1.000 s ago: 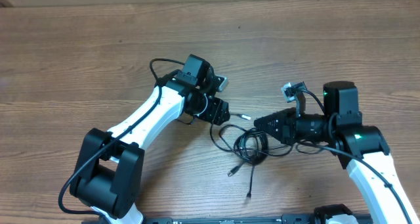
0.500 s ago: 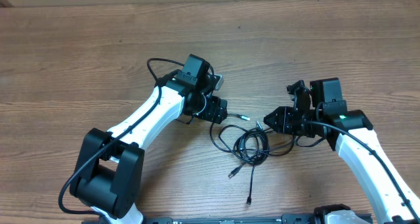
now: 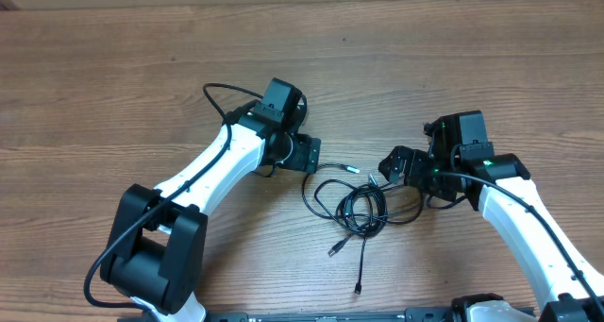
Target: Untangle cables
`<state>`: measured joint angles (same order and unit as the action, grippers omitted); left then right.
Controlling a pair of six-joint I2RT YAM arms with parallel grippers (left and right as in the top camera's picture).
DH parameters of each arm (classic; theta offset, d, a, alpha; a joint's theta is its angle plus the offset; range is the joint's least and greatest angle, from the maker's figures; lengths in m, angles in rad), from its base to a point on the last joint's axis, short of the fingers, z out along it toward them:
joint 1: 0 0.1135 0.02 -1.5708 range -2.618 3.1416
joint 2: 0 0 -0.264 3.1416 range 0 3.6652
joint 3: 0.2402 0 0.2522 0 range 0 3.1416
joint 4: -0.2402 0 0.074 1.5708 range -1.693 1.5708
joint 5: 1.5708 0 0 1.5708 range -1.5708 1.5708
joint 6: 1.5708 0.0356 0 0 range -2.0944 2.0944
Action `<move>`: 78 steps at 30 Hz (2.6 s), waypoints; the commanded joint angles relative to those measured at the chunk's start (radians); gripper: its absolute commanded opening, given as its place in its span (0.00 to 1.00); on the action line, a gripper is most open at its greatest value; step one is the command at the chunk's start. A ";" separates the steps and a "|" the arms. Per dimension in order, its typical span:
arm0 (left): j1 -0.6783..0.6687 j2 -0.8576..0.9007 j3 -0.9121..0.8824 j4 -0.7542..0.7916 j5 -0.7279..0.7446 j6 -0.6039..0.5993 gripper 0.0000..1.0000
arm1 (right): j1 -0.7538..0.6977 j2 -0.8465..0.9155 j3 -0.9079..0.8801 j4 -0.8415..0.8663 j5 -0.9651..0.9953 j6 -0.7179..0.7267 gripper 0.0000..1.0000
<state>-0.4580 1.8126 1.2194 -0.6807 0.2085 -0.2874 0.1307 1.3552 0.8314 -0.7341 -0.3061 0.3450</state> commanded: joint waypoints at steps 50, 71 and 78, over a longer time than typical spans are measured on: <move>-0.244 0.034 -0.007 0.010 0.055 -0.177 0.55 | -0.001 -0.001 0.026 0.003 0.014 0.011 1.00; -0.291 0.132 -0.007 -0.105 0.139 -0.663 0.64 | -0.001 -0.001 0.026 0.003 0.014 0.011 1.00; -0.332 0.224 -0.007 -0.078 0.130 -0.663 0.04 | -0.001 -0.001 0.026 0.003 0.014 0.011 1.00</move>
<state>-0.7723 1.9732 1.2221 -0.7513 0.3790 -0.9405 0.1307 1.3552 0.8314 -0.7338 -0.2985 0.3477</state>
